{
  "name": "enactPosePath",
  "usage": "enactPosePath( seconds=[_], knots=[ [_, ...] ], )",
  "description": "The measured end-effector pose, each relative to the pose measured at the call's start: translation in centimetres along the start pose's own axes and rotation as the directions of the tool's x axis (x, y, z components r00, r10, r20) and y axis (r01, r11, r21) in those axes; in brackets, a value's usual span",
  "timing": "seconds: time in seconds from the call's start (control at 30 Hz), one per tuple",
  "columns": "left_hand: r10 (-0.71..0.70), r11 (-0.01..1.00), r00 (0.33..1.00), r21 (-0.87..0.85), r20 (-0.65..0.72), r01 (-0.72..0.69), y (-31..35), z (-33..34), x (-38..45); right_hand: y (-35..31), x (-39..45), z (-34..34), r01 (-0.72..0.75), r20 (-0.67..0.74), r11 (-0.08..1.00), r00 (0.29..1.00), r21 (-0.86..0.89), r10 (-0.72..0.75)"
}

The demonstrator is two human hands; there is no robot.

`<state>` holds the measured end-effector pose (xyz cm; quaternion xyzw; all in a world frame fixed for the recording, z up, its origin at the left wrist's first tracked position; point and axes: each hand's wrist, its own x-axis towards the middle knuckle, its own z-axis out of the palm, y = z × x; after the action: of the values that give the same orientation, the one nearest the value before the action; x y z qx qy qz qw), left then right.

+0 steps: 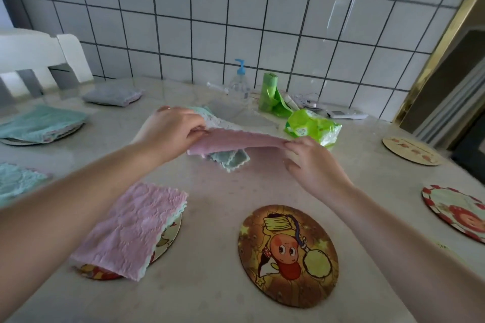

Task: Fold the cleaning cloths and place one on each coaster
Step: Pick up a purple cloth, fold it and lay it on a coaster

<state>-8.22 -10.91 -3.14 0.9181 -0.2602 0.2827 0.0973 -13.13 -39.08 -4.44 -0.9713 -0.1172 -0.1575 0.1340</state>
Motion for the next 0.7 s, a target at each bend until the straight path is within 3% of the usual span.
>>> enactPosePath(
  seconds=[0.17,0.33,0.47,0.57,0.63,0.7],
  knots=[
    [-0.229,0.952,0.966,-0.234,-0.118,0.197,-0.9,-3.2,3.0,-1.0,2.2,-4.2,0.077,-0.182,0.997,0.98,-0.003,-0.076],
    [-0.377,0.848,0.901,-0.472,-0.215,0.242,-0.2,-6.9,4.8,-2.2,3.4,-9.0,0.1,-0.403,0.994,0.912,0.044,-0.074],
    [-0.374,0.844,0.886,-0.496,-0.274,0.203,0.1,-8.7,5.7,-1.9,4.1,-11.3,0.108,-0.409,0.992,0.904,-0.059,-0.122],
    [-0.387,0.842,0.887,-0.488,-0.252,0.228,0.0,-8.8,6.2,-1.3,4.5,-12.0,0.037,-0.378,0.994,0.923,-0.102,-0.073],
    [-0.446,0.757,0.875,-0.599,-0.185,0.259,0.4,-8.8,6.7,-0.9,4.8,-12.3,-0.046,-0.364,0.993,0.931,-0.105,0.004],
    [-0.514,0.571,0.851,-0.782,-0.102,0.251,1.1,-9.1,7.2,-0.9,4.8,-12.8,-0.097,-0.371,0.993,0.926,-0.064,0.066]
  ],
)
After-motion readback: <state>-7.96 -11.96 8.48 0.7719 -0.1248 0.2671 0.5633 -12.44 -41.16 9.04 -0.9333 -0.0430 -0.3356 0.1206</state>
